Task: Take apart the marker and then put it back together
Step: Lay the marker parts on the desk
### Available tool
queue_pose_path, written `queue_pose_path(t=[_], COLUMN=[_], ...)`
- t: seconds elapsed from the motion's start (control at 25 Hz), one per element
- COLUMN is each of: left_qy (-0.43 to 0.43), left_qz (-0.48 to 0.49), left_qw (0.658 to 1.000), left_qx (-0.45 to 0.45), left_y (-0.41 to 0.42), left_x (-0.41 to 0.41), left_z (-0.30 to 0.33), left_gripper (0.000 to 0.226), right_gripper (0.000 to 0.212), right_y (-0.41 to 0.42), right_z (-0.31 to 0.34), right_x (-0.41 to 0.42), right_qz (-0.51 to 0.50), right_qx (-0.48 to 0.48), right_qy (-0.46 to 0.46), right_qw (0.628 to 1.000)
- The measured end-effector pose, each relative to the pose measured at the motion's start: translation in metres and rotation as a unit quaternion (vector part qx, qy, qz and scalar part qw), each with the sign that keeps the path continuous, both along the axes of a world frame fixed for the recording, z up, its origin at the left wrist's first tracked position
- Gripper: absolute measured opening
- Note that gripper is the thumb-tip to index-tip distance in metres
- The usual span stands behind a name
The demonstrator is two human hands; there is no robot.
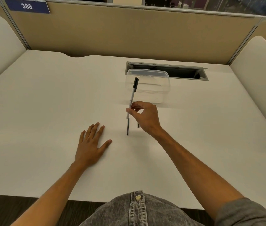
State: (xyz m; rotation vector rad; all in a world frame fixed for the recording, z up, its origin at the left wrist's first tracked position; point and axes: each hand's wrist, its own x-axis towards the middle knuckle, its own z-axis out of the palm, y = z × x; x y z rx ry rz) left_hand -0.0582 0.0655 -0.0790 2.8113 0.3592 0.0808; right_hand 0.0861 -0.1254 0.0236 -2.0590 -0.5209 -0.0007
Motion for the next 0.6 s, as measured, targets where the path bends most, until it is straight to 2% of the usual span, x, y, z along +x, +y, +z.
queue_pose_path(t=[0.24,0.36,0.48,0.6], left_qy=[-0.003,-0.01,-0.06,-0.142], left_qz=[0.001,0.022,0.053,0.017], left_qw=[1.0,0.999,0.993,0.987], left_qx=[-0.005,-0.037,-0.083,-0.068], left_y=[-0.001,-0.004,-0.016,-0.036], left_x=[-0.001,0.003,0.009,0.01], left_z=[-0.001,0.001,0.01,0.024], left_gripper=[0.077,0.078,0.071,0.07], right_gripper=[0.016,0.017,0.016,0.016], right_y=[-0.012,-0.024,-0.036,-0.044], right_z=[-0.004,-0.016,-0.029,-0.039], right_x=[-0.005,-0.016,-0.03,-0.042], right_qz=[-0.012,-0.013,-0.023,-0.024], right_qx=[0.009,-0.006,-0.038,-0.075], right_qy=[0.046,0.07,0.069,0.058], right_qw=[0.999,0.997,0.997,0.995])
